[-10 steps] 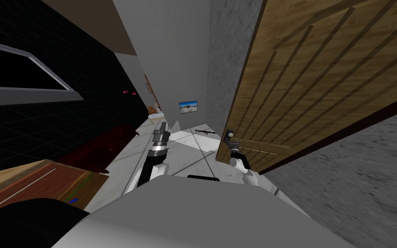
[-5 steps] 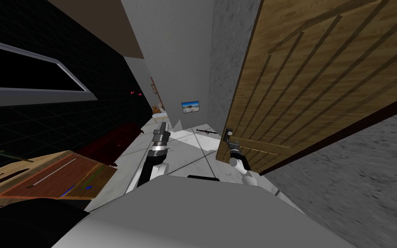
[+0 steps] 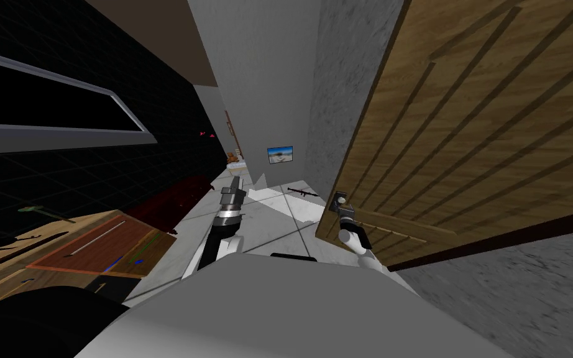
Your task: Pull the door open
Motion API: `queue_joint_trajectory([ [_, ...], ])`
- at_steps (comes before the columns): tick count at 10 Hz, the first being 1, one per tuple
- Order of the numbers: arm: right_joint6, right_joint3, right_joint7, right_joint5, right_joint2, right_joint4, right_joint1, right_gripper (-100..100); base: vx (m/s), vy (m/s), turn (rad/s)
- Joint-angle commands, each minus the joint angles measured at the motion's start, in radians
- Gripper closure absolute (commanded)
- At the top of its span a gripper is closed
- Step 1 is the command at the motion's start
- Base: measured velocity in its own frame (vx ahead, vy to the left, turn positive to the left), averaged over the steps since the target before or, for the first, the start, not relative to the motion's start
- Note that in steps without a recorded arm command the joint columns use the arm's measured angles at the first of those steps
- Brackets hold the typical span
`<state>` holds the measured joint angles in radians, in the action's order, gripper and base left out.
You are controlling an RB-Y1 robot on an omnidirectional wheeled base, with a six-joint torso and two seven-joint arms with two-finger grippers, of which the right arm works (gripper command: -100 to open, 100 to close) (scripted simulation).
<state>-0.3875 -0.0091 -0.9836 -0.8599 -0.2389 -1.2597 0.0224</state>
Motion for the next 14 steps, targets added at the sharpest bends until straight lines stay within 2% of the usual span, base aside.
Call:
queue_joint_trajectory([
  [1,-0.009,-0.006,-0.028,-0.007,-0.032,0.012,0.007,-100,0.179,-0.022,0.123],
  [3,-0.017,-0.02,-0.054,-0.017,-0.063,0.024,0.012,-100,0.173,-0.027,0.109],
  [4,-0.017,-0.012,-0.05,-0.013,-0.059,0.03,0.006,-100,0.07,-0.009,0.02],
  [5,-0.017,-0.012,-0.05,-0.013,-0.059,0.03,0.006,100,-0.008,-0.002,-0.027],
  [10,-0.017,-0.012,-0.05,-0.013,-0.059,0.03,0.006,100,-0.012,0.001,0.003],
  [14,-0.015,0.018,-0.051,-0.027,-0.07,0.017,0.012,100,-0.168,-0.021,0.103],
])
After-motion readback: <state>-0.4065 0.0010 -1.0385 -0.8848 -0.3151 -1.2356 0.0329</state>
